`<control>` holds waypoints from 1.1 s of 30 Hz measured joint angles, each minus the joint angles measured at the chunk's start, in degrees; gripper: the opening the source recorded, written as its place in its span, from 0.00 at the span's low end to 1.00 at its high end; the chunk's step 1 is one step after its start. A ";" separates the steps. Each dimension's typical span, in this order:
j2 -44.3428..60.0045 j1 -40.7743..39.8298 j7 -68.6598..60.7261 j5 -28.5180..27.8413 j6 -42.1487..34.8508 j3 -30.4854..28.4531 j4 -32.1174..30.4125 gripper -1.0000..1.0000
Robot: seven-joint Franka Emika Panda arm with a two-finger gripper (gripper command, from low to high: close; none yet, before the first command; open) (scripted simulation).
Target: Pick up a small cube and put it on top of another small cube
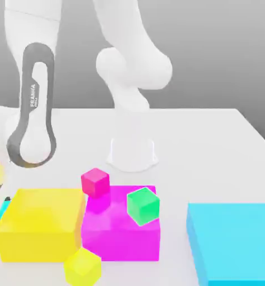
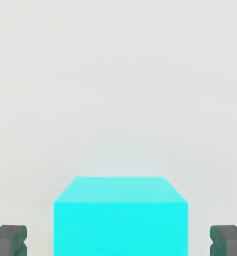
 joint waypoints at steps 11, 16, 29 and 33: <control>-8.85 1.88 1.97 -6.63 -8.59 -4.50 -0.98 0.00; -17.65 3.87 -1.99 -10.57 -15.59 -2.62 -3.56 0.00; -44.68 13.81 -8.54 -12.93 -31.07 4.80 -15.05 0.00; -52.96 16.31 -8.13 -12.68 -34.28 8.24 -19.34 0.00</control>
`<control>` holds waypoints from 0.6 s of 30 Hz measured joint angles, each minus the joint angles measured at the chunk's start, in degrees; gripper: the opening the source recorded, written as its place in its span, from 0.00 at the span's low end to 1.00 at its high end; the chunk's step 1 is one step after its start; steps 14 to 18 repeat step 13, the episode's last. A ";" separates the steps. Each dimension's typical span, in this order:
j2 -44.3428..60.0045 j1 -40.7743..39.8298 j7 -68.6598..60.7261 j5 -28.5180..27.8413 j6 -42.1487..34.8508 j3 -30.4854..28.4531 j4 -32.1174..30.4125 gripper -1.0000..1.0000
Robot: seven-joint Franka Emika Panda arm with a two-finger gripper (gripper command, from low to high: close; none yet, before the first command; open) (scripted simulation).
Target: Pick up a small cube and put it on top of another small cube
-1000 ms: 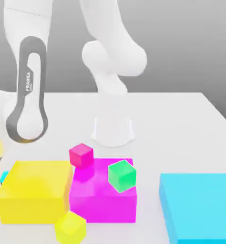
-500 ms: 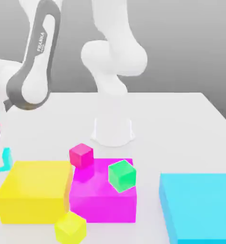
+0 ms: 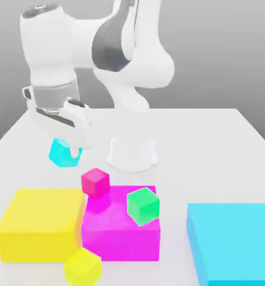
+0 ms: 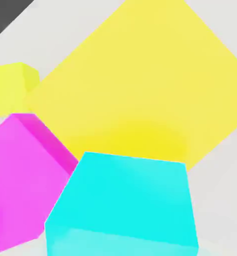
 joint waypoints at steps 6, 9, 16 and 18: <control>0.53 0.91 3.12 0.25 7.40 3.61 -5.56 0.00; 5.20 0.58 2.98 0.56 13.80 4.20 -7.27 1.00; 5.20 0.58 2.98 0.57 13.80 4.20 -7.27 1.00; 5.20 0.58 2.98 0.57 13.80 4.20 -7.27 1.00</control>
